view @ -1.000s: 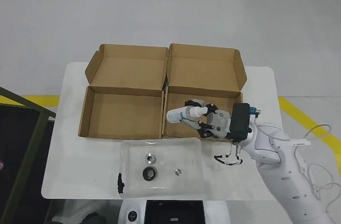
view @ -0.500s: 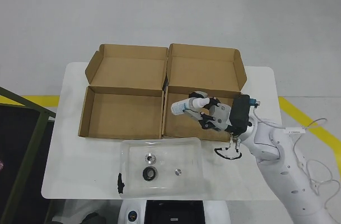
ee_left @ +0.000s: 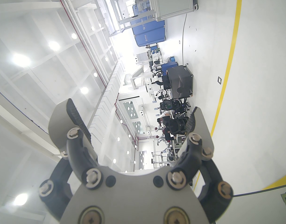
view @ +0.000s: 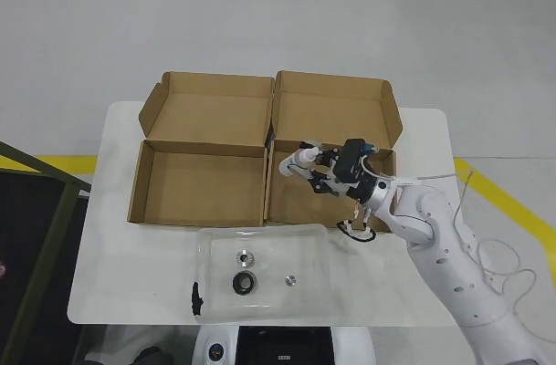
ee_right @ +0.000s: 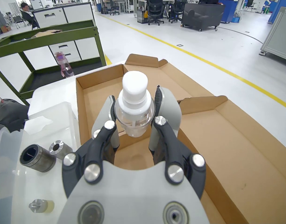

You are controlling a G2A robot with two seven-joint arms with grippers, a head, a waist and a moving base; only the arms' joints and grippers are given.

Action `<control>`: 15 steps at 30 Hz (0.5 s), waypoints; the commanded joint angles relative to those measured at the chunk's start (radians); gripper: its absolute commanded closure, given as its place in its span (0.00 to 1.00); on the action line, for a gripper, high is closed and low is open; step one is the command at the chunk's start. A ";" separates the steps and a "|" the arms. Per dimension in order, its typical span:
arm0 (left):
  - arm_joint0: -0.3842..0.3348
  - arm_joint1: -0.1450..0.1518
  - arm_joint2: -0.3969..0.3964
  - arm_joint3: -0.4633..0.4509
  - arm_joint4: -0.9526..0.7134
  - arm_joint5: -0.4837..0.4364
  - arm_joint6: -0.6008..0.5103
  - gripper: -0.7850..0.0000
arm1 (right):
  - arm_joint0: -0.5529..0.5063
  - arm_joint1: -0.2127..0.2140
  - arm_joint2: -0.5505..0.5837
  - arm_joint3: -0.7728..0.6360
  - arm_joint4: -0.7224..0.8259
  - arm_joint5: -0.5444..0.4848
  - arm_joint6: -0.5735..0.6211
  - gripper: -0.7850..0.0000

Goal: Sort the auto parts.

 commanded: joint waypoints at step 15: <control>0.000 0.000 0.000 0.000 0.000 0.000 0.000 0.00 | 0.125 -0.042 -0.138 0.188 -0.089 0.088 0.105 1.00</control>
